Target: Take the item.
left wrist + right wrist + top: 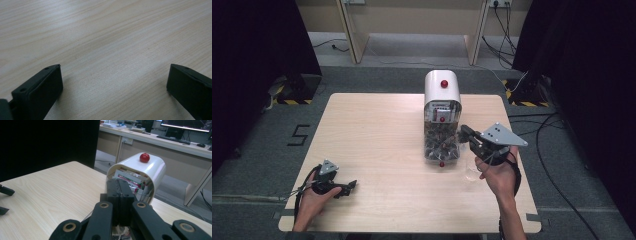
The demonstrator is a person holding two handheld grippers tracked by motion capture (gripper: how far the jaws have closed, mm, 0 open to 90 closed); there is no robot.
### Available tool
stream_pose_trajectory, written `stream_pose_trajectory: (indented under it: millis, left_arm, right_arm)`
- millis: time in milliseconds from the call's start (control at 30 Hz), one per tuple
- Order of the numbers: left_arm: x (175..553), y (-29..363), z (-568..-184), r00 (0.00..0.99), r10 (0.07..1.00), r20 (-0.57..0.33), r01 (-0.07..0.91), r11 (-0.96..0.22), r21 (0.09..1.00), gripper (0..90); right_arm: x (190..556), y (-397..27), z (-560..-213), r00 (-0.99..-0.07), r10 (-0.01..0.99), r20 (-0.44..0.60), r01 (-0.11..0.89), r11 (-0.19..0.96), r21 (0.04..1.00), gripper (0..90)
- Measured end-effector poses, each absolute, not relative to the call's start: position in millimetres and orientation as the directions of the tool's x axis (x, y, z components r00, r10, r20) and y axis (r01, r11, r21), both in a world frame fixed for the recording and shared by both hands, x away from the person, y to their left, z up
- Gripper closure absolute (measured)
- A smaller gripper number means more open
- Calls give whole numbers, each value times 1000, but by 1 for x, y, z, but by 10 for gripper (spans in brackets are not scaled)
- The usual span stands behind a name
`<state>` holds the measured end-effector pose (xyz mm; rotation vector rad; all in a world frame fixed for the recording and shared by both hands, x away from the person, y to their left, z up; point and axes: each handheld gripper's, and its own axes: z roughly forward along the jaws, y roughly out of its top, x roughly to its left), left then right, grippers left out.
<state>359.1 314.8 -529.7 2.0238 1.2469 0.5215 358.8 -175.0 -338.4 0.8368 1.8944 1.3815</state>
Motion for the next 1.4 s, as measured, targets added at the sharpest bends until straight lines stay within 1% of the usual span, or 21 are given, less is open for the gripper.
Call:
stream_pose_trajectory:
  millis: [333,467,500,533,667,1000,1400]
  left_arm:
    - [359,315,-530,457,889,-20,611,-298,734,0]
    - [359,315,-530,457,889,-19,610,-298,734,0]
    - [359,315,-530,457,889,-20,610,-298,734,0]
    - [359,315,-530,458,889,-18,611,-299,733,0]
    - [359,315,-530,457,889,-19,611,-299,734,0]
    - [359,315,-530,458,889,-18,610,-299,734,0]
    - [359,315,-530,458,889,-18,610,-299,734,0]
  right_arm:
    - [345,-195,-344,-572,811,-128,121,237,964,900]
    - [342,-201,-356,-559,819,-127,139,244,960,900]
    - [343,-205,-365,-553,825,-114,159,239,958,900]
    - [343,-205,-365,-553,825,-114,159,239,958,900]
    - [346,-211,-384,-539,837,-95,193,232,953,900]
    - [350,-219,-410,-522,851,-53,248,210,946,900]
    - [357,-225,-439,-512,857,-51,311,240,920,900]
